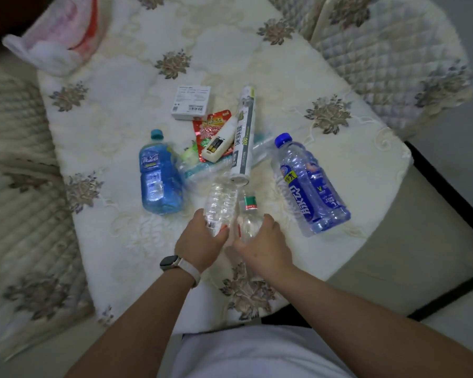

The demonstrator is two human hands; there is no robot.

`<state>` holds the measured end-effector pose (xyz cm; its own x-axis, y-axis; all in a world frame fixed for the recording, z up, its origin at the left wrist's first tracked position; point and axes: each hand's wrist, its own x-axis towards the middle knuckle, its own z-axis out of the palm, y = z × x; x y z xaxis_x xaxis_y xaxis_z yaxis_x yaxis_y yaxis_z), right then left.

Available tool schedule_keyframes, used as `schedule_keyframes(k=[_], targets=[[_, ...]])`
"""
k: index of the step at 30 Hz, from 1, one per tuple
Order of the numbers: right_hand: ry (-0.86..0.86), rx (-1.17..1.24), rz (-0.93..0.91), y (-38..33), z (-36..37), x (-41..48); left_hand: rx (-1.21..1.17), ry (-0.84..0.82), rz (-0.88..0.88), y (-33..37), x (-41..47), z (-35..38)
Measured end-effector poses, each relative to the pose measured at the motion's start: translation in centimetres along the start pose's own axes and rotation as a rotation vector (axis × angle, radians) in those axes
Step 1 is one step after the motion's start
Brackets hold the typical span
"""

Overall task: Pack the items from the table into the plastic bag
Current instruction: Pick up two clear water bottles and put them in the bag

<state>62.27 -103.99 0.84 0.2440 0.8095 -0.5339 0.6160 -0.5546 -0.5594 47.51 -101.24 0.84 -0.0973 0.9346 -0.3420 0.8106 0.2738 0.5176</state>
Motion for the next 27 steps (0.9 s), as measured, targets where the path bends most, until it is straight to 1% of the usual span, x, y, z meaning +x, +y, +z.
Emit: schedule_keyframes(k=[2,4,8,12,15,19,23,25,27], targets=[[-0.037,-0.15,-0.106,0.5,-0.4,-0.1,-0.049,0.025,-0.077,-0.1,-1.1,0.1],[-0.065,-0.227,-0.178,0.7,-0.7,0.0,-0.083,0.051,-0.132,-0.3,-2.4,-0.2],[-0.111,-0.266,-0.26,0.7,-1.1,0.2,-0.183,0.105,-0.234,-1.8,-4.9,-1.5],[-0.204,-0.278,-0.295,0.8,-0.9,-0.3,-0.266,0.163,-0.282,-3.6,-7.2,-3.2],[-0.24,-0.269,-0.31,0.5,-0.2,-1.7,-0.319,0.191,-0.304,-5.2,-9.0,-4.3],[-0.239,-0.207,-0.38,-1.3,1.5,-4.3,-0.434,0.276,-0.312,-8.0,-11.5,-6.0],[-0.264,-0.145,-0.512,-4.9,3.8,-8.3,-0.539,0.33,-0.296,-11.6,-14.5,-9.0],[-0.277,-0.099,-0.576,-7.0,5.4,-11.0,-0.627,0.352,-0.283,-14.0,-16.4,-10.8],[-0.29,-0.066,-0.598,-9.0,7.5,-13.9,-0.694,0.369,-0.286,-16.9,-18.5,-12.7]])
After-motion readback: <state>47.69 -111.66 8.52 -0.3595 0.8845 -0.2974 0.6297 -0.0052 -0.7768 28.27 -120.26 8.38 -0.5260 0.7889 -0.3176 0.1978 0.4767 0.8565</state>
